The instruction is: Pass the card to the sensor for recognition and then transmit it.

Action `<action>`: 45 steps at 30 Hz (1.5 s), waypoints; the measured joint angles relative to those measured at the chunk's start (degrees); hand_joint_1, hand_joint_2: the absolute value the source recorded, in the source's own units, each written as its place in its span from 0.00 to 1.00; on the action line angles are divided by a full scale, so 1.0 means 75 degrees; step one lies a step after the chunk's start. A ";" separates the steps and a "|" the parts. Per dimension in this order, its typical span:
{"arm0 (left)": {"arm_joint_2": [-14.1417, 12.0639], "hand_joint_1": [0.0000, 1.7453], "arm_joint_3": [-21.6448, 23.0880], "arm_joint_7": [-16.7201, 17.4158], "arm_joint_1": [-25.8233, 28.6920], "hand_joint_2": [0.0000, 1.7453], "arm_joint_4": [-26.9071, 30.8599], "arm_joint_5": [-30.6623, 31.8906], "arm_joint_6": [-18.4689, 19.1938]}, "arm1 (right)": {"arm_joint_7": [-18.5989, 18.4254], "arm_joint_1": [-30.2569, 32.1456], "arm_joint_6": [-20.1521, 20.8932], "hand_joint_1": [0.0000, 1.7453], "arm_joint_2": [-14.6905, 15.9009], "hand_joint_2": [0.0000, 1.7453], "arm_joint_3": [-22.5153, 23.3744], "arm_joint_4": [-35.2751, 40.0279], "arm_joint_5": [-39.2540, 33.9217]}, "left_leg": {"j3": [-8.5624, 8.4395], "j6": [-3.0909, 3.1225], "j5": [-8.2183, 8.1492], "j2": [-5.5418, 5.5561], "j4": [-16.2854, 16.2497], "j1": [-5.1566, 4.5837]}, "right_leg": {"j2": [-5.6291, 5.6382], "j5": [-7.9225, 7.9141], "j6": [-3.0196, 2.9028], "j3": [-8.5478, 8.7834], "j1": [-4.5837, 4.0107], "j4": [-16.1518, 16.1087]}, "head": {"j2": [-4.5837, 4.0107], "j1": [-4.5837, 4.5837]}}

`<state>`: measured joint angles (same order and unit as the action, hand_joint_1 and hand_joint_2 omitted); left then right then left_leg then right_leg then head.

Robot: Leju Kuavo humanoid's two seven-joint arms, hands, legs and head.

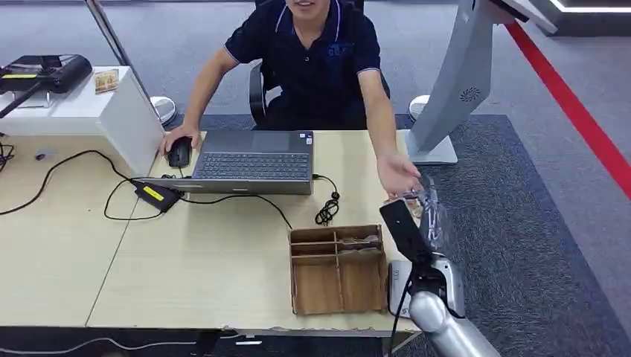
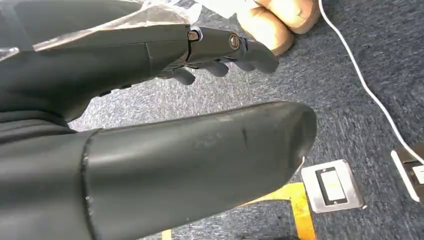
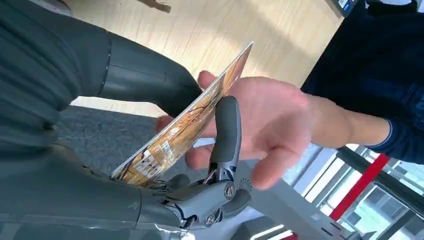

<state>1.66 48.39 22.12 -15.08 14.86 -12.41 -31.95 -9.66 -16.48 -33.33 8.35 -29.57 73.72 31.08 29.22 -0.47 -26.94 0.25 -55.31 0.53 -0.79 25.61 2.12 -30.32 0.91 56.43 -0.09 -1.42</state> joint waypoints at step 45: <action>0.0032 0.00 0.0000 0.0035 -0.0002 0.00 0.0000 -0.0003 -0.0015 | -0.0111 0.0080 -0.0055 0.00 0.0146 1.00 0.0064 0.0187 0.0277 | -0.0003 0.0000 0.0000 -0.0001 0.0000 0.0000 | 0.0001 -0.0001 0.0000 0.0003 0.0000 0.0001 | 0.0000 -0.0003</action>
<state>1.90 48.39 22.38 -15.09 14.86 -12.44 -32.06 -10.49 -15.88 -33.75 9.44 -29.09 75.12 33.16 29.20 -0.47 -26.94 0.24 -55.31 0.53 -0.78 25.60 2.12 -30.29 0.91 56.44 -0.09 -1.44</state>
